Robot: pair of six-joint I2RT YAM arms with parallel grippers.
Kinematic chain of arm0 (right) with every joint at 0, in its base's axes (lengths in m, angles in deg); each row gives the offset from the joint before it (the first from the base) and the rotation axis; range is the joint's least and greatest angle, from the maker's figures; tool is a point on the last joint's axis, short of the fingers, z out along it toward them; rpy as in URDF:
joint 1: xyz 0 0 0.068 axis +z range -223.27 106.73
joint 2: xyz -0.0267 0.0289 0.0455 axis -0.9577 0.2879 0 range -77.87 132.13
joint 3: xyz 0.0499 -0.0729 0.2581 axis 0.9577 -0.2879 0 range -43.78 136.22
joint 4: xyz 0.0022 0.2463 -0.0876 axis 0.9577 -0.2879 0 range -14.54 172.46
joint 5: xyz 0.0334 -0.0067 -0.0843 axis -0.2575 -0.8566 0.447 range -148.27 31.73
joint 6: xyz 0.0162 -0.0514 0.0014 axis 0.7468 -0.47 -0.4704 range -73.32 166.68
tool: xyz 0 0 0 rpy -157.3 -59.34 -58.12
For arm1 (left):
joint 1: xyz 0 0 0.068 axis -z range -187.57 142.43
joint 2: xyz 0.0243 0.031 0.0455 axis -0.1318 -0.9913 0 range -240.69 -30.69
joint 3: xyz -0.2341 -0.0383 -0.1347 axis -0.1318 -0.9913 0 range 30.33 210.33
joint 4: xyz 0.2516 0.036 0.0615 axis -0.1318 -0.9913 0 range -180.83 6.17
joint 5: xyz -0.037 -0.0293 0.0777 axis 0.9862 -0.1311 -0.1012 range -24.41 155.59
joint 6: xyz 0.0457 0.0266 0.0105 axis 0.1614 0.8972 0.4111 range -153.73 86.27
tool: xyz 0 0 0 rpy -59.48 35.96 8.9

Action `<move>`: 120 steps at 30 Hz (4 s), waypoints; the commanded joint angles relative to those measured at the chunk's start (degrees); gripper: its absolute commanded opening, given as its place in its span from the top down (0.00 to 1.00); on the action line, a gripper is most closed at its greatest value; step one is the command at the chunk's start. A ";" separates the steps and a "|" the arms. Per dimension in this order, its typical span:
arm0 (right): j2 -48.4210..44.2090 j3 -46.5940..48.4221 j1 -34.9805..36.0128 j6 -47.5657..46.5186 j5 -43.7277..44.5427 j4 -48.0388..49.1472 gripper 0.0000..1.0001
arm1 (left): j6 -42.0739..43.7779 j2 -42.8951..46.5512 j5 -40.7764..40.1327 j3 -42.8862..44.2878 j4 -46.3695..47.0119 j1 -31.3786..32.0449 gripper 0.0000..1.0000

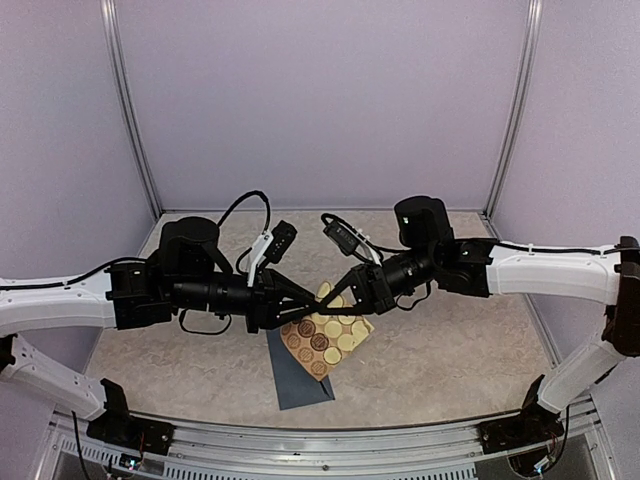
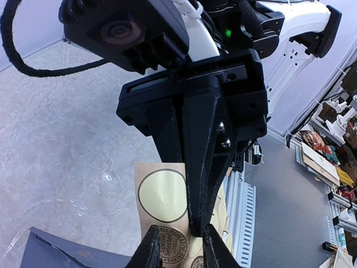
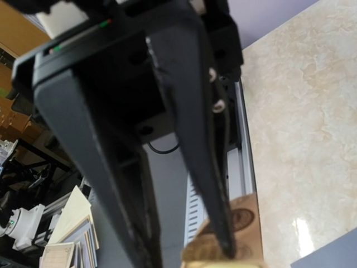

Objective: Place the letter into the envelope and seal it

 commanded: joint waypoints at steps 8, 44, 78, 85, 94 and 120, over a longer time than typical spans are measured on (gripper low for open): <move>-1.85 -0.45 -0.05 0.12 -1.23 1.91 1.00 | 0.94 -0.71 -0.82 1.24 -0.47 -0.07 0.82; -1.83 0.90 0.05 -0.66 2.33 -0.53 1.00 | 1.29 0.73 -1.84 -0.24 -2.11 -1.59 1.00; -0.62 0.48 -0.22 -1.52 4.52 -3.72 1.00 | -1.50 -1.24 -6.39 3.11 -2.83 0.28 0.63; -1.16 0.09 -0.13 -1.73 4.21 -3.62 1.00 | -1.34 -2.20 -6.52 3.23 -2.62 0.01 0.71; -1.07 0.16 -0.14 -2.15 4.30 -3.82 1.00 | -1.25 -2.90 -5.39 3.20 -3.03 -0.08 0.89; 0.11 1.17 -0.81 -1.53 8.59 -6.85 1.00 | 1.34 -2.30 -19.92 2.85 -8.01 0.37 1.00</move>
